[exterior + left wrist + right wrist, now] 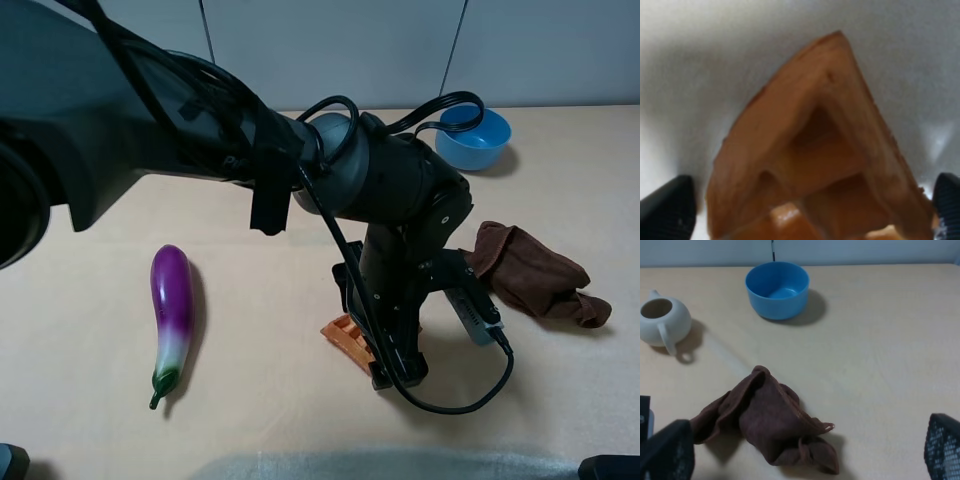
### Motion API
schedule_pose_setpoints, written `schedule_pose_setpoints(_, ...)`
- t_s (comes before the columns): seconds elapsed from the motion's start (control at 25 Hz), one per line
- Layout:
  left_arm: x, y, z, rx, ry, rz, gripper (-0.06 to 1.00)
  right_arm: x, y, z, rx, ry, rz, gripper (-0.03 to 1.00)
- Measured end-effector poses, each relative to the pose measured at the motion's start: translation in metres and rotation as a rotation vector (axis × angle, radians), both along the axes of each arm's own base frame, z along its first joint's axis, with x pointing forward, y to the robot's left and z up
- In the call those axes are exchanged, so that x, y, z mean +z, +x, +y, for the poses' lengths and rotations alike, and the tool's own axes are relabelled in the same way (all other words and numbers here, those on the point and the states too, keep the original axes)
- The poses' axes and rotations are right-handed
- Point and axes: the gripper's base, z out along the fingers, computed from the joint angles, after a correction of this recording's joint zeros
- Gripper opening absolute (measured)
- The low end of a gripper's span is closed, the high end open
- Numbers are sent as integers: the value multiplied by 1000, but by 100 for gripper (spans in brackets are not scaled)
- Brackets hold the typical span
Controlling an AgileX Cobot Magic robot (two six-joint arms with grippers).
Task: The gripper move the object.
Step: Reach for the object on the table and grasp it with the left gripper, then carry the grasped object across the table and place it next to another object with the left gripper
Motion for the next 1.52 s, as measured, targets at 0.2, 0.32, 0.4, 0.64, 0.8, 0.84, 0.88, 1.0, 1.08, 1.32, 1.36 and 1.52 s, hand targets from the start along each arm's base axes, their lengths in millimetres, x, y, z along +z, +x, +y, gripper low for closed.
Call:
schedule_pose_setpoints(0.2,-1,0,0,-1,1,0,74,0,0,0,0,0,0,69)
schedule_pose_setpoints(0.32,-1,0,0,-1,1,0,73,0,0,0,0,0,0,69)
schedule_pose_setpoints(0.4,-1,0,0,-1,1,0,73,0,0,0,0,0,0,69)
schedule_pose_setpoints(0.64,-1,0,0,0,2,0,73,0,0,0,0,0,0,69)
schedule_pose_setpoints(0.8,-1,0,0,0,2,0,73,0,0,0,0,0,0,69)
schedule_pose_setpoints(0.84,-1,0,0,0,2,0,73,0,0,0,0,0,0,69)
schedule_pose_setpoints(0.88,-1,0,0,3,2,0,73,0,0,0,0,0,0,69)
schedule_pose_setpoints(1.0,2,1,-2,25,3,-1,73,0,0,0,0,0,0,69)
schedule_pose_setpoints(1.08,7,3,-5,34,-4,-6,73,0,0,0,0,0,0,69)
schedule_pose_setpoints(1.32,28,9,-17,33,-33,-27,73,0,0,0,0,0,0,69)
schedule_pose_setpoints(1.36,30,10,-17,30,-32,-31,73,0,0,0,0,0,0,69)
schedule_pose_setpoints(1.52,41,12,-20,22,-17,-33,73,0,0,0,0,0,0,69)
